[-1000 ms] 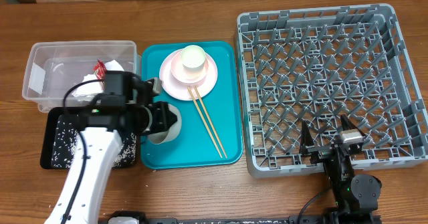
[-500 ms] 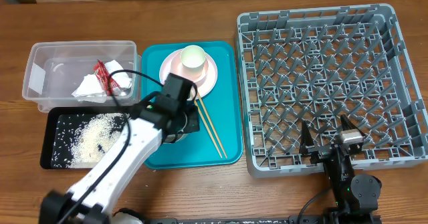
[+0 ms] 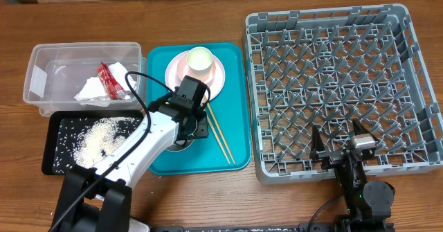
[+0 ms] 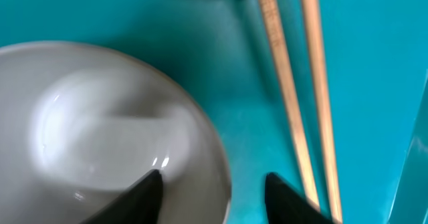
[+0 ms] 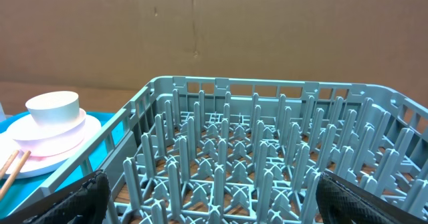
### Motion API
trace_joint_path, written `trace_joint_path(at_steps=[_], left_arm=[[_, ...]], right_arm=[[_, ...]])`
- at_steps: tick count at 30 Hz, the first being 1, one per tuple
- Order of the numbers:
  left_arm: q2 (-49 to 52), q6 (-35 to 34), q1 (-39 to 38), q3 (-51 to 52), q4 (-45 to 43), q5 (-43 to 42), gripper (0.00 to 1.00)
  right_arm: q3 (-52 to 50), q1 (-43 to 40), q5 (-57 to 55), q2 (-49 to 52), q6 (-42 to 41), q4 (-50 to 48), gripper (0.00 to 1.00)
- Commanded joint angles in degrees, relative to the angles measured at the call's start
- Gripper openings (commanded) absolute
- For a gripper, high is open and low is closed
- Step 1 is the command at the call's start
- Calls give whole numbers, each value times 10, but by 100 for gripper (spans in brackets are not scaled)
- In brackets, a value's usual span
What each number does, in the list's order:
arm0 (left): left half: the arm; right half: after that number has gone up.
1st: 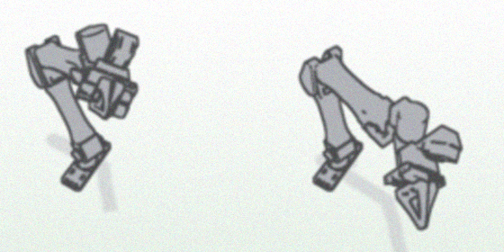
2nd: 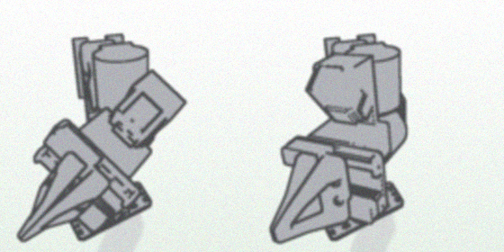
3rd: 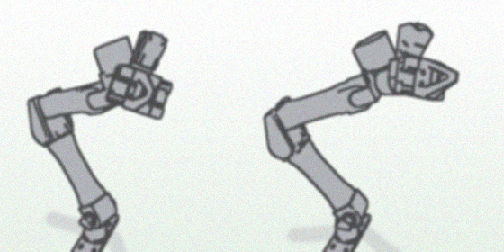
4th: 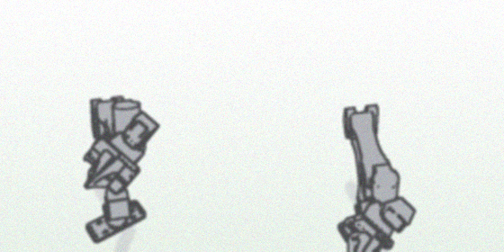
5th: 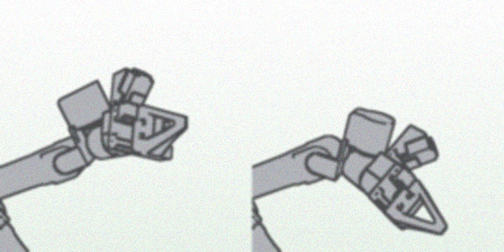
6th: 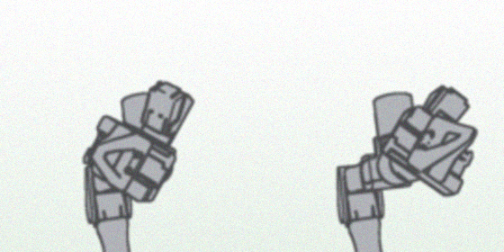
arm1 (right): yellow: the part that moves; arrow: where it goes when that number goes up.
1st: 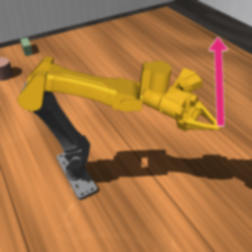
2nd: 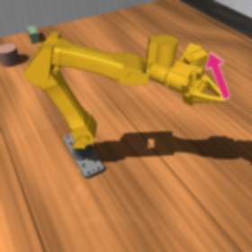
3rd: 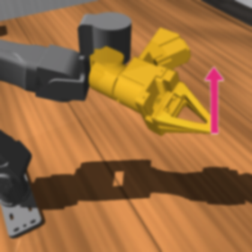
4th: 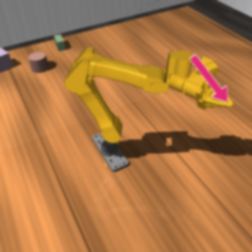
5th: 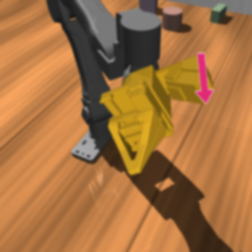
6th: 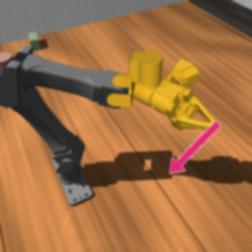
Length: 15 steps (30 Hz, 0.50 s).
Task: Sort waste into correct bins and load items into the dishwasher
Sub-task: 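Carry the grey bowl right and set it on the teal tray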
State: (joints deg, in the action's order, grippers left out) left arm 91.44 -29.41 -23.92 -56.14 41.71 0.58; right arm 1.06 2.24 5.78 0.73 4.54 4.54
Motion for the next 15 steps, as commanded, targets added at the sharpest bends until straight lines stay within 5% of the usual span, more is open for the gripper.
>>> trace_joint_path(at_steps=[1, 4, 10, 14, 15], left_arm=[[3, 5, 0, -50, 24, 27, 55], [3, 18, 0, -98, 58, 40, 55], [3, 38, 0, -195, 102, 60, 80], [3, 42, 0, -247, 119, 63, 84], [3, 42, 0, -261, 122, 69, 93]], right_arm=[[-6, -2, 3, -6, 2, -3, 100], [-6, -2, 3, -6, 2, -3, 100], [-6, -2, 3, -6, 2, -3, 100], [-6, -2, 3, -6, 2, -3, 100], [-6, -2, 3, -6, 2, -3, 100]])
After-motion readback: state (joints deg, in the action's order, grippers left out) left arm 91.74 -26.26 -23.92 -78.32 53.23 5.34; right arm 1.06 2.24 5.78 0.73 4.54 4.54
